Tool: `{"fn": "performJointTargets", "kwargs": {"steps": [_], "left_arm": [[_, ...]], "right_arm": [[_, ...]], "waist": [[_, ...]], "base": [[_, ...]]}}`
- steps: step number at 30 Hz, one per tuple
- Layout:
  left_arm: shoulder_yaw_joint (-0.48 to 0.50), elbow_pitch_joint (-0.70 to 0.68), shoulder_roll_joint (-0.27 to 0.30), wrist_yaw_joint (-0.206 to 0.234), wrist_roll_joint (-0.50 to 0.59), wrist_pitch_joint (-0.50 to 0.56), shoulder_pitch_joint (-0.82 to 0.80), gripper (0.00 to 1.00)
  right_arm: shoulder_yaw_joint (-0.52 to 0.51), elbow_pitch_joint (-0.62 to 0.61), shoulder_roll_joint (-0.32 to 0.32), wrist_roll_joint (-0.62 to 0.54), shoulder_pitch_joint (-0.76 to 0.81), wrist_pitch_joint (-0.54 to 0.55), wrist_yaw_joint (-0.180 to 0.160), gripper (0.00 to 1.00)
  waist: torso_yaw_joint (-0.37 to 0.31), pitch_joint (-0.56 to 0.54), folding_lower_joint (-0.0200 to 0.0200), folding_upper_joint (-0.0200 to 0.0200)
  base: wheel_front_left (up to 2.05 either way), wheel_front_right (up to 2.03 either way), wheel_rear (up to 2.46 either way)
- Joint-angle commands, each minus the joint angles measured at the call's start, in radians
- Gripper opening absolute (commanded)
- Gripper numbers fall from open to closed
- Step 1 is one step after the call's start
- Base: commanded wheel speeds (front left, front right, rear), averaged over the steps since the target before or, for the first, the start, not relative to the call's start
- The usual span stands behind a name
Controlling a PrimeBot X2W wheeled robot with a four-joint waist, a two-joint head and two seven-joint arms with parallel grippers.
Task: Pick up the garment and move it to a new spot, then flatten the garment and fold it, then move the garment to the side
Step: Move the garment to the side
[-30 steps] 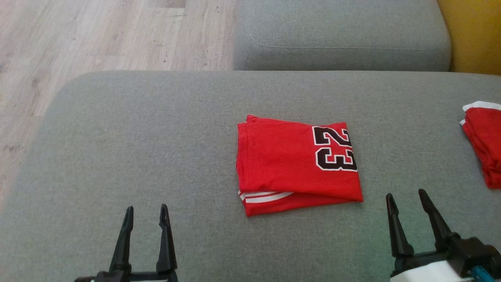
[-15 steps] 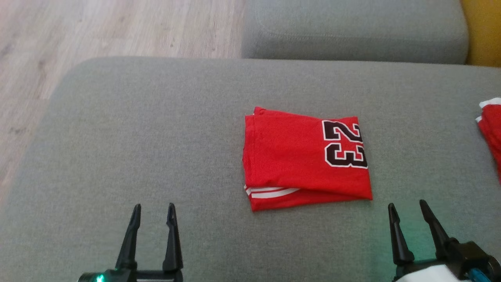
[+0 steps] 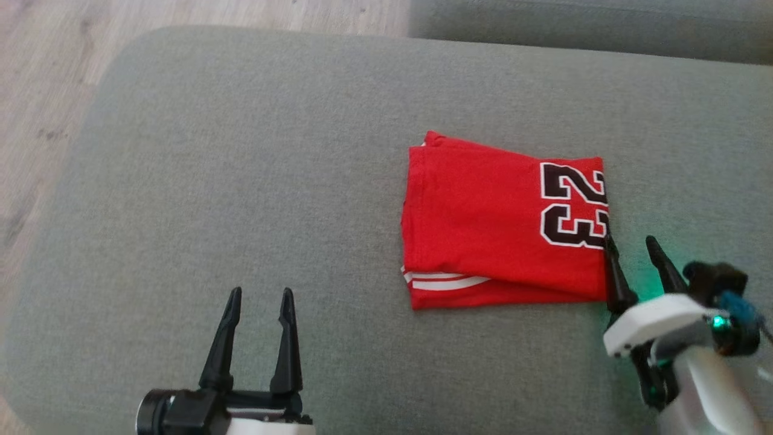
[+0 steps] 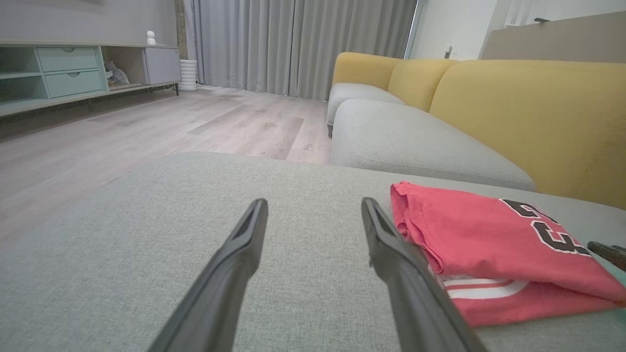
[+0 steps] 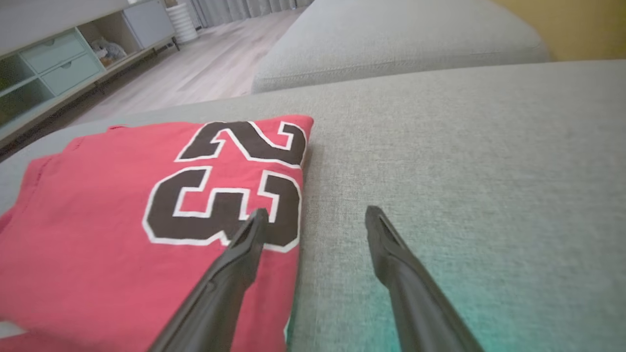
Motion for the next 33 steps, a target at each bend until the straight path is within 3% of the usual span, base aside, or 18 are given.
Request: {"fn": "performJointTargets", "kwargs": {"steps": [1,5,6,7,8,16,22,31,33], "left_arm": [[0.02,-0.024,-0.004,-0.002,0.002,-0.005,-0.04,1.0],[0.001,-0.013,-0.004,-0.001,0.014,-0.005,-0.054,1.0],[-0.006,-0.01,-0.004,0.005,0.016,-0.005,-0.06,1.0],[-0.009,-0.009,-0.004,0.008,0.017,-0.005,-0.062,1.0],[-0.011,-0.008,-0.004,0.012,0.016,-0.005,-0.065,1.0],[-0.016,-0.021,-0.004,0.032,-0.004,-0.005,-0.083,1.0],[-0.01,-0.045,-0.004,0.026,0.005,-0.005,-0.11,1.0],[-0.002,-0.045,-0.004,0.022,0.013,-0.005,-0.165,1.0],[-0.002,-0.047,-0.004,0.022,0.015,-0.005,-0.172,1.0]], "right_arm": [[0.033,0.013,-0.024,0.014,-0.049,0.02,0.002,1.0],[0.057,0.117,-0.039,0.059,-0.13,0.079,0.002,1.0],[0.083,0.157,-0.043,0.086,-0.157,0.11,0.002,0.38],[0.103,0.172,-0.046,0.103,-0.167,0.126,0.002,0.13],[0.122,0.181,-0.051,0.12,-0.175,0.135,0.002,0.0],[0.179,0.184,-0.159,0.167,-0.208,0.097,0.002,0.0],[0.19,0.116,-0.296,0.116,-0.226,0.101,0.002,0.0],[0.073,-0.081,-0.515,0.061,-0.27,0.191,0.002,0.0],[0.055,-0.102,-0.535,0.058,-0.275,0.207,0.002,0.0]], "waist": [[0.015,0.015,-0.0002,0.0],[0.029,0.028,-0.0002,0.0],[0.032,0.033,-0.0002,0.0],[0.032,0.036,-0.0002,0.0],[0.032,0.039,-0.0002,0.0],[-0.018,0.073,-0.0002,0.0],[-0.102,0.116,-0.0002,0.0],[-0.196,0.192,-0.0002,0.0],[-0.201,0.201,-0.0002,0.0]], "base": [[0.0,0.0,0.0],[0.0,0.0,0.0],[0.0,0.0,0.0],[0.0,0.0,0.0],[0.0,0.0,0.0],[0.0,0.0,0.0],[0.0,0.0,0.0],[0.0,0.0,0.0],[0.0,0.0,0.0]]}}
